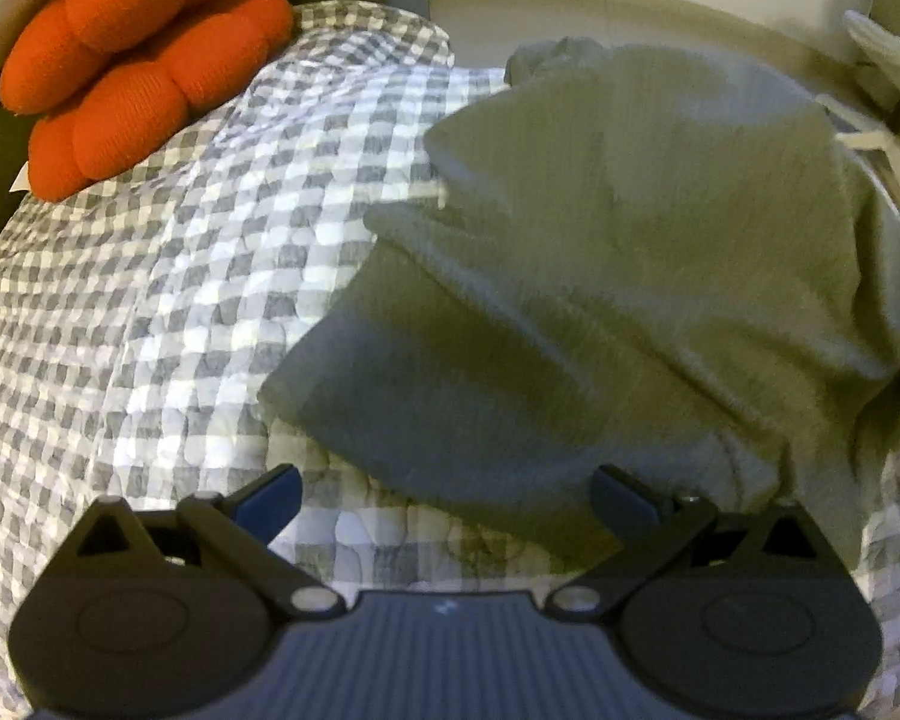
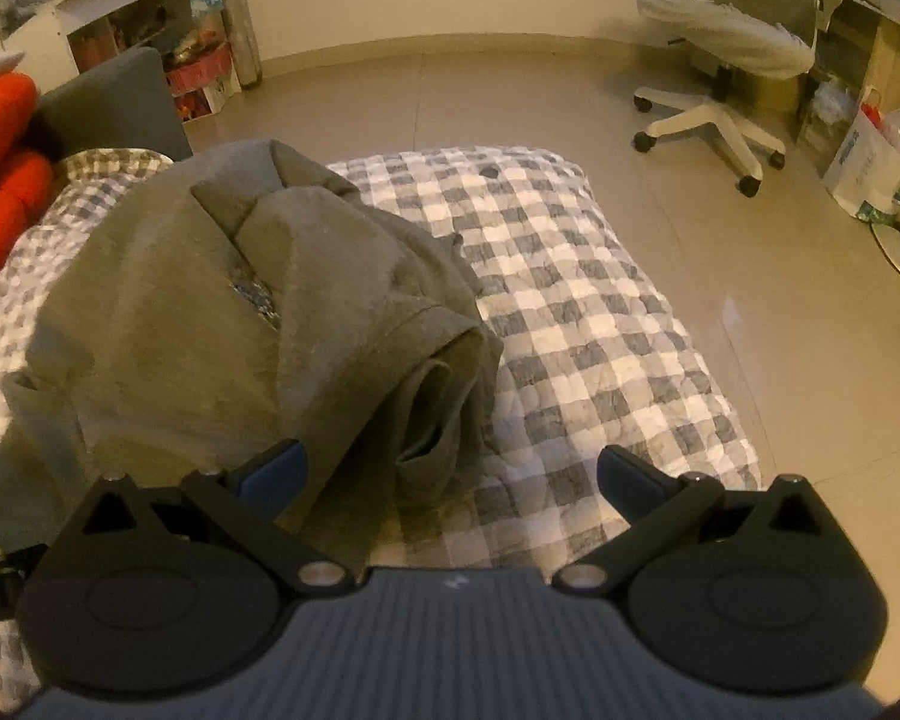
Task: Fold clothes
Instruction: 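Lower the left tool onto the grey T-shirt and close on its edge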
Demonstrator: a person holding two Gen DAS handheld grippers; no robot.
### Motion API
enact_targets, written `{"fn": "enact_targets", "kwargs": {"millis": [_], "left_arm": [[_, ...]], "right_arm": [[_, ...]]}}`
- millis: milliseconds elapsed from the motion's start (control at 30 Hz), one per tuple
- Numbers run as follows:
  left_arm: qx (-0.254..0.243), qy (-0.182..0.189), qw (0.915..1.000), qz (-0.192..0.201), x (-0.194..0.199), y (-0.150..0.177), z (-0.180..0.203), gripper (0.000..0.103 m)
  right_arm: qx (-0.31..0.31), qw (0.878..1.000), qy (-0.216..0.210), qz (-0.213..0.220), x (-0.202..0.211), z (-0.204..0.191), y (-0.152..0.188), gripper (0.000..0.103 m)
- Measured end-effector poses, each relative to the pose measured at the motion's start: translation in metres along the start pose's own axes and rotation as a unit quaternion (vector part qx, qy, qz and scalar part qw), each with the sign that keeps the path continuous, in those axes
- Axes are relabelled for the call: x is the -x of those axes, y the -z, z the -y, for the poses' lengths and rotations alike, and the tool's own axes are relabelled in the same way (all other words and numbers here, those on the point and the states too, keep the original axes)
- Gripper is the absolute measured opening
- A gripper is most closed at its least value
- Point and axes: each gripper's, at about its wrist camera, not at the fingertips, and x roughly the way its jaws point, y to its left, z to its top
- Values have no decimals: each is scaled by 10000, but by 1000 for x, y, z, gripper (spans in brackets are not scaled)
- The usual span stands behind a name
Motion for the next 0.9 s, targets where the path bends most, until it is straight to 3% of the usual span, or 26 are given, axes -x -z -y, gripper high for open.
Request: {"fn": "enact_targets", "kwargs": {"millis": [400,700,900], "left_arm": [[-28,-75,9996,-270,-20,7,3,103],[168,180,9996,-124,-29,19,-8,103],[56,422,9990,-139,-35,27,-17,103]], "right_arm": [[-54,9995,56,-322,-15,7,7,103],[76,9982,144,-577,-28,9,14,103],[216,9989,152,-393,-26,8,23,103]]}}
